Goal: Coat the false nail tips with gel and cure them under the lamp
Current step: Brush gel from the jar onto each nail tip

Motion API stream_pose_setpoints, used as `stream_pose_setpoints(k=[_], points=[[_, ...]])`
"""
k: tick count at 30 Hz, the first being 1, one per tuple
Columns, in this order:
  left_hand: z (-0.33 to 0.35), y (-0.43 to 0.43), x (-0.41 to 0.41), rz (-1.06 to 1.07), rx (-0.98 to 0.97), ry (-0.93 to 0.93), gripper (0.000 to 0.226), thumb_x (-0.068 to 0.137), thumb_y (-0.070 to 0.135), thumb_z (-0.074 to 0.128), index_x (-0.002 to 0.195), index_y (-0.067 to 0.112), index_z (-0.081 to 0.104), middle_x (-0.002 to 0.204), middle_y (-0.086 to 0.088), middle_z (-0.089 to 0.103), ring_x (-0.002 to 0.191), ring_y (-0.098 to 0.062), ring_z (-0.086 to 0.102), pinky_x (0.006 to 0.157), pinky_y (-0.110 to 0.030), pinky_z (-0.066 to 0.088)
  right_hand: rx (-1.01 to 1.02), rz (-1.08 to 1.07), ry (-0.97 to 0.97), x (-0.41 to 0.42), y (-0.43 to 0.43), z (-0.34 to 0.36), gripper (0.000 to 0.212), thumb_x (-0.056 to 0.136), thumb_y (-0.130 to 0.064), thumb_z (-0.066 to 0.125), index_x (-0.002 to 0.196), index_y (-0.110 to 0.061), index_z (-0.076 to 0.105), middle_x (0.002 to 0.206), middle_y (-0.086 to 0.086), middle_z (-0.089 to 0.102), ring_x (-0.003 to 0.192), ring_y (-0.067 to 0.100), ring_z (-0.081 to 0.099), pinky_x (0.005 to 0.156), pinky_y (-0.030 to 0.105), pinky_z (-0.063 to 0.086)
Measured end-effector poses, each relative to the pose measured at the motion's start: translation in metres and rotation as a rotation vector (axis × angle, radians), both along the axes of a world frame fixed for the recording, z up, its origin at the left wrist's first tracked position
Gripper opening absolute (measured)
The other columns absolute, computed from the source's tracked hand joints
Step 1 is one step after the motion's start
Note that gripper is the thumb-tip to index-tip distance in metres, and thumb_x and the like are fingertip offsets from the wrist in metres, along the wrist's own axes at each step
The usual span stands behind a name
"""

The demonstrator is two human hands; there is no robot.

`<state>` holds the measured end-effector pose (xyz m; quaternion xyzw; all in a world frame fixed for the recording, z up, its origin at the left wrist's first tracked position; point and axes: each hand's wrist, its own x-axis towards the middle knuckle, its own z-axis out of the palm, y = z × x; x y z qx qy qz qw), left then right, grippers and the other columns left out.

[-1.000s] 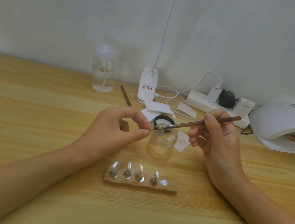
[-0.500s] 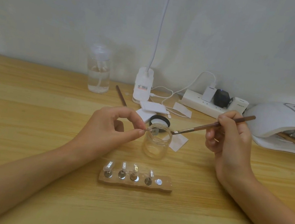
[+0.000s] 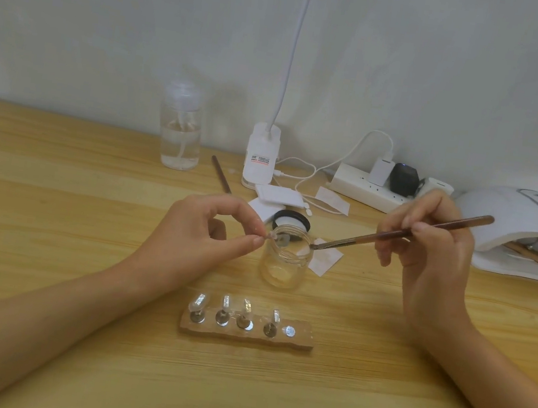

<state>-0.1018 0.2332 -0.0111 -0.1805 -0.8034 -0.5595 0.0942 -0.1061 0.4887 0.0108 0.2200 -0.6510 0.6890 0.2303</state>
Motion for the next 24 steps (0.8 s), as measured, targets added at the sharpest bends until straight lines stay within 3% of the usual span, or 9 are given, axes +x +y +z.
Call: stream_pose_setpoints(k=[6, 11, 14, 16, 19, 24], points=[[-0.001, -0.001, -0.001, -0.008, -0.005, 0.005, 0.013, 0.081, 0.016, 0.079, 0.077, 0.027, 0.073, 0.080, 0.016, 0.070, 0.047, -0.004, 0.040, 0.049, -0.012, 0.035, -0.098, -0.032, -0.058, -0.002, 0.004, 0.002, 0.013, 0.081, -0.005, 0.038, 0.074, -0.012, 0.045, 0.061, 0.000, 0.058, 0.051, 0.015, 0.050, 0.045, 0.022, 0.040], [-0.002, -0.001, -0.002, -0.028, -0.003, 0.006, 0.015, 0.081, 0.015, 0.078, 0.077, 0.029, 0.072, 0.083, 0.018, 0.071, 0.046, -0.003, 0.038, 0.048, -0.010, 0.035, -0.227, -0.144, -0.111, 0.005, 0.003, 0.027, 0.024, 0.103, -0.012, 0.039, 0.087, -0.021, 0.054, 0.074, 0.000, 0.067, 0.063, 0.012, 0.057, 0.050, 0.020, 0.043], [-0.002, -0.001, -0.002, -0.030, -0.005, 0.005, 0.020, 0.080, 0.013, 0.079, 0.075, 0.030, 0.071, 0.072, 0.023, 0.066, 0.044, -0.003, 0.038, 0.048, -0.008, 0.033, -0.030, -0.071, -0.012, 0.016, 0.003, 0.053, 0.021, 0.104, -0.018, 0.045, 0.092, -0.025, 0.060, 0.084, 0.001, 0.071, 0.070, 0.014, 0.064, 0.052, 0.022, 0.049], [-0.001, -0.001, -0.002, -0.024, -0.005, 0.002, 0.021, 0.079, 0.013, 0.079, 0.074, 0.031, 0.071, 0.068, 0.025, 0.064, 0.044, -0.003, 0.039, 0.048, -0.007, 0.033, 0.094, -0.035, 0.016, 0.023, -0.001, 0.061, 0.016, 0.102, -0.017, 0.049, 0.091, -0.021, 0.061, 0.080, 0.002, 0.071, 0.070, 0.016, 0.067, 0.050, 0.023, 0.051], [-0.001, 0.000, -0.002, -0.028, -0.002, 0.013, 0.021, 0.079, 0.013, 0.079, 0.076, 0.032, 0.071, 0.070, 0.025, 0.065, 0.045, -0.003, 0.040, 0.050, -0.008, 0.034, 0.105, -0.013, -0.132, 0.024, -0.011, 0.050, 0.016, 0.102, -0.014, 0.049, 0.087, -0.014, 0.055, 0.069, 0.002, 0.068, 0.062, 0.015, 0.064, 0.049, 0.021, 0.049], [0.000, 0.000, -0.002, -0.057, 0.012, 0.014, 0.022, 0.080, 0.013, 0.078, 0.076, 0.034, 0.071, 0.080, 0.022, 0.069, 0.045, -0.003, 0.039, 0.049, -0.008, 0.034, -0.048, 0.018, -0.359, 0.011, -0.020, 0.022, 0.023, 0.103, -0.016, 0.046, 0.080, -0.014, 0.050, 0.061, 0.001, 0.061, 0.055, 0.011, 0.057, 0.049, 0.020, 0.047]])
